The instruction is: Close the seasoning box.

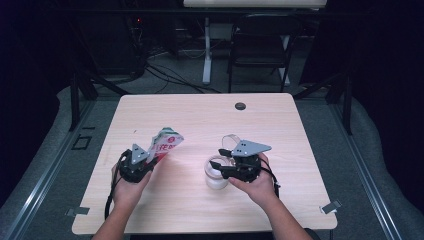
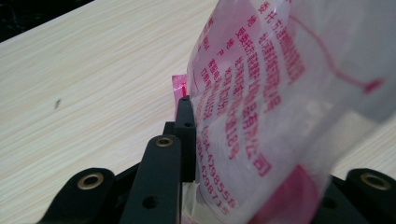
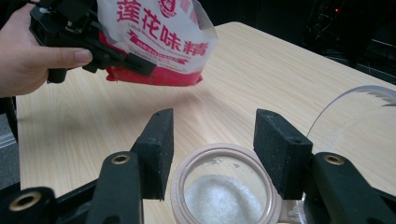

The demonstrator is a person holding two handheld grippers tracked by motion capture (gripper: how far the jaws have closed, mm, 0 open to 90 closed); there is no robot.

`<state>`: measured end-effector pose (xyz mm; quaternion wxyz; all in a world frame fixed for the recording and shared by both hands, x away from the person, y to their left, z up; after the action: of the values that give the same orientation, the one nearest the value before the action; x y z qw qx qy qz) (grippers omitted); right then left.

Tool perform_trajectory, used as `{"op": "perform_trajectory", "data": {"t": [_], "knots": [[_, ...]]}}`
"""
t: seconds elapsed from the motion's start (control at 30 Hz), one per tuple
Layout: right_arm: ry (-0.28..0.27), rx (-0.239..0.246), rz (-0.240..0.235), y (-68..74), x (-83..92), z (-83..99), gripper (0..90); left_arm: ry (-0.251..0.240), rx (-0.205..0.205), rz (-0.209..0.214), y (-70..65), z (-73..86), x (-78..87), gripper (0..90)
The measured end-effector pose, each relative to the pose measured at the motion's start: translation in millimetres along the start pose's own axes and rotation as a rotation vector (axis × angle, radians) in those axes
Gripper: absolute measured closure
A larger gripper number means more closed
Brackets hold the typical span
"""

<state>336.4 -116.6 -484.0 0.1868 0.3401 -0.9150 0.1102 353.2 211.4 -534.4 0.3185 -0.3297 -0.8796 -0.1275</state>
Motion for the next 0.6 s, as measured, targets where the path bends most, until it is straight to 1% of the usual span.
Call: {"op": "perform_trajectory", "data": {"t": [0.13, 0.2, 0.33, 0.4, 0.43, 0.5, 0.6], "knots": [[0.002, 0.001, 0.001, -0.1, -0.2, 0.1, 48.0, 0.001, 0.015, -0.027, 7.1, 4.0, 7.5, 75.5], [0.002, 0.002, 0.001, 0.1, -0.2, 0.1, 47.9, -0.009, 0.024, -0.036, 10.4, 5.4, 10.9, 75.5], [0.01, 0.004, 0.005, 0.0, -0.4, 0.2, 47.5, 0.006, 0.026, -0.07, 16.5, 10.7, 17.2, 75.5], [0.017, 0.009, 0.011, -0.7, -0.1, 0.3, 47.4, 0.003, 0.04, -0.075, 19.9, 15.1, 20.4, 75.5], [0.017, 0.004, 0.014, -0.8, -0.1, 0.2, 47.4, 0.008, 0.046, -0.082, 21.7, 17.7, 22.1, 75.5], [0.019, -0.004, 0.018, -1.4, -0.1, 0.1, 47.9, 0.0, 0.066, -0.091, 25.2, 23.4, 24.1, 75.5], [0.023, -0.007, 0.022, -2.0, -0.2, 0.0, 47.9, 0.005, 0.086, -0.108, 30.2, 31.1, 27.0, 75.4]]}}
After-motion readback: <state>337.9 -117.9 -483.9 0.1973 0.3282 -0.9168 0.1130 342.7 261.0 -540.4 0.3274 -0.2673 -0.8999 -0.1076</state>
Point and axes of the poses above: each handheld gripper's, and its own axes: x roughly backward along the jaws, z roughly out of its underside, y roughly to its left, the point moved 2 cm from there along -x, roughly forward along the jaws, and after that the axes turned 13 degrees about z, right-handed, at the moved point
